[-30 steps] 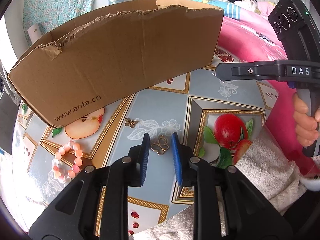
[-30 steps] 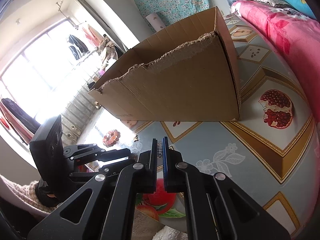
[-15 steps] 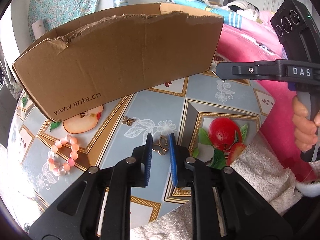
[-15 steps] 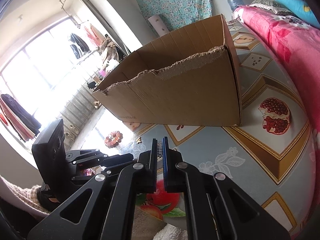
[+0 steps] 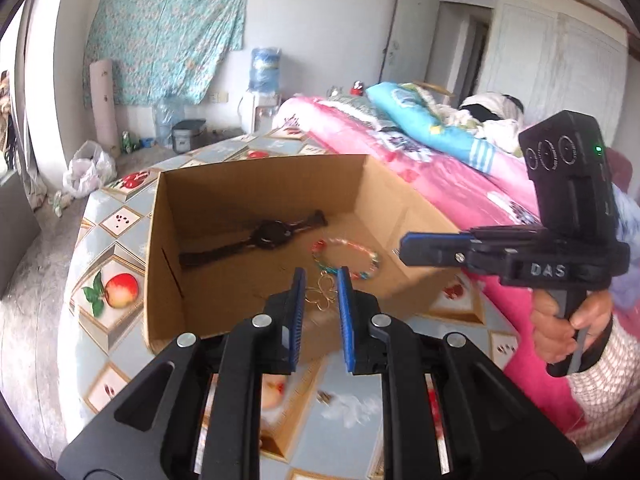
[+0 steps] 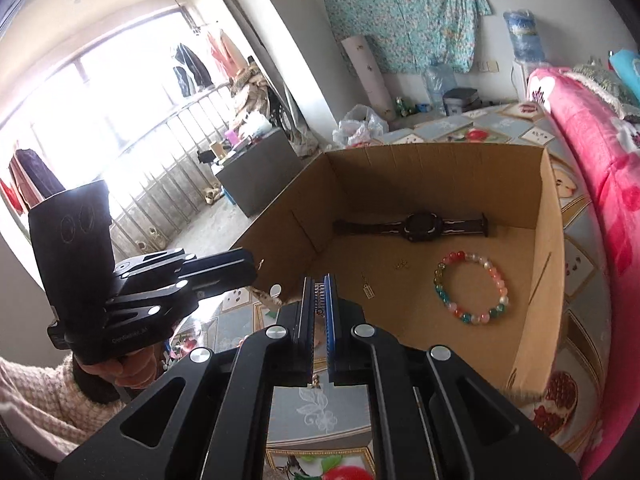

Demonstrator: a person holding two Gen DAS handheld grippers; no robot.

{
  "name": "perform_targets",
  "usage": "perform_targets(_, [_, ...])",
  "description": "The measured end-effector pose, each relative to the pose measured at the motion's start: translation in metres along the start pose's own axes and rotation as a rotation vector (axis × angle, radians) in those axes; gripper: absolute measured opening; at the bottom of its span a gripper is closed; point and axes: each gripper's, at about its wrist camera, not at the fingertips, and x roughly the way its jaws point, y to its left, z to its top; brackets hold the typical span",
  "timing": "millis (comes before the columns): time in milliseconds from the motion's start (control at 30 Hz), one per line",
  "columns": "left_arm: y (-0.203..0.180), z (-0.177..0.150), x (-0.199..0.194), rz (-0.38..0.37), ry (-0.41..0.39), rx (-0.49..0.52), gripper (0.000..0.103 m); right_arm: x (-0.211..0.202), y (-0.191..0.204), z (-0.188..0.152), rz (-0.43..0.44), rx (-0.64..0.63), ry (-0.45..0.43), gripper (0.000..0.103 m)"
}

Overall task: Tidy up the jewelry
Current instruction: 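Carry the butterfly charm into the box and open the left gripper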

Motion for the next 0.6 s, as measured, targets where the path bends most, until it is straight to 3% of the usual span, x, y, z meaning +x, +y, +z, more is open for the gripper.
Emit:
perform_targets(100, [0.023, 0.023, 0.035, 0.044, 0.108, -0.029, 0.015, 0.038, -0.027, 0.027, 0.004, 0.115, 0.142, 0.005])
perform_targets(267, [0.040, 0.045, 0.069, 0.101, 0.200, -0.040, 0.015, 0.071, -0.047, 0.039, -0.016, 0.180, 0.230, 0.006])
perform_targets(400, [0.044, 0.049, 0.086, 0.137, 0.239, -0.041, 0.018, 0.073, -0.051, 0.044, -0.015, 0.188, 0.221, 0.006])
perform_targets(600, [0.044, 0.048, 0.085, 0.156, 0.203, -0.034, 0.022, 0.052, -0.047, 0.048, -0.014, 0.168, 0.151, 0.006])
